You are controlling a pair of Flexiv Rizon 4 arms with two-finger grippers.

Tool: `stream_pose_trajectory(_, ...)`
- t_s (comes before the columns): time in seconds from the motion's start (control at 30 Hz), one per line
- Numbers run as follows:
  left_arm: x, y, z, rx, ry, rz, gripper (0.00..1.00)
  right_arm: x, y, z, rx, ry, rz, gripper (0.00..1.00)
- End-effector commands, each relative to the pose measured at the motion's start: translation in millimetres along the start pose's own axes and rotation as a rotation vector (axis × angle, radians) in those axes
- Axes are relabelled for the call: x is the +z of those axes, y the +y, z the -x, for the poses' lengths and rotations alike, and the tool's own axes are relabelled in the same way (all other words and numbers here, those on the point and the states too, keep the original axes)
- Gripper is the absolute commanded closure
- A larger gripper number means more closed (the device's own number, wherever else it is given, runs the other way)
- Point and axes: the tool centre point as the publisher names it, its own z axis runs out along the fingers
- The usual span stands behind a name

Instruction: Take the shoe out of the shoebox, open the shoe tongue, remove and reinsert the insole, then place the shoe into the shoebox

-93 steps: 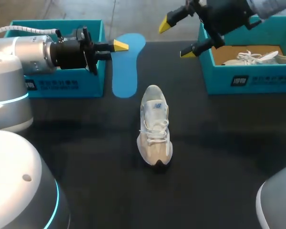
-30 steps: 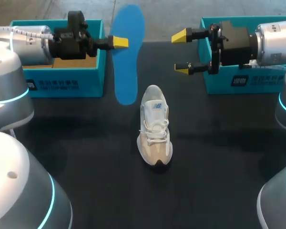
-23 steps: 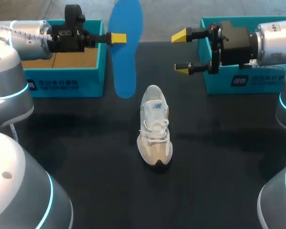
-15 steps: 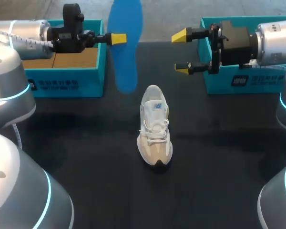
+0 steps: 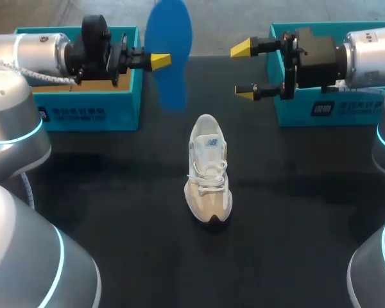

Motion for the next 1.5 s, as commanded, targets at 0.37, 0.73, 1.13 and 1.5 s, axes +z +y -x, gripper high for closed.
stream_pose_trajectory(0.37, 8, 5, 11.7, 1.374, 0.184, -0.138, 1.0, 2, 0.9, 0.5, 0.0, 0.001, 0.001, 0.0)
stream_pose_trajectory(0.73, 8, 12, 15.8, 1.749, 0.235, -0.091, 1.0, 2, 0.9, 0.5, 0.0, 0.001, 0.001, 0.0)
stream_pose_trajectory(1.13, 11, 11, 10.7, 1.577, 0.191, -0.132, 1.0, 2, 0.9, 0.5, 0.0, 0.001, 0.001, 0.0)
stream_pose_trajectory(1.5, 12, 13, 9.9, 1.512, 0.155, -0.117, 1.0, 2, 0.9, 0.5, 0.0, 0.001, 0.001, 0.0)
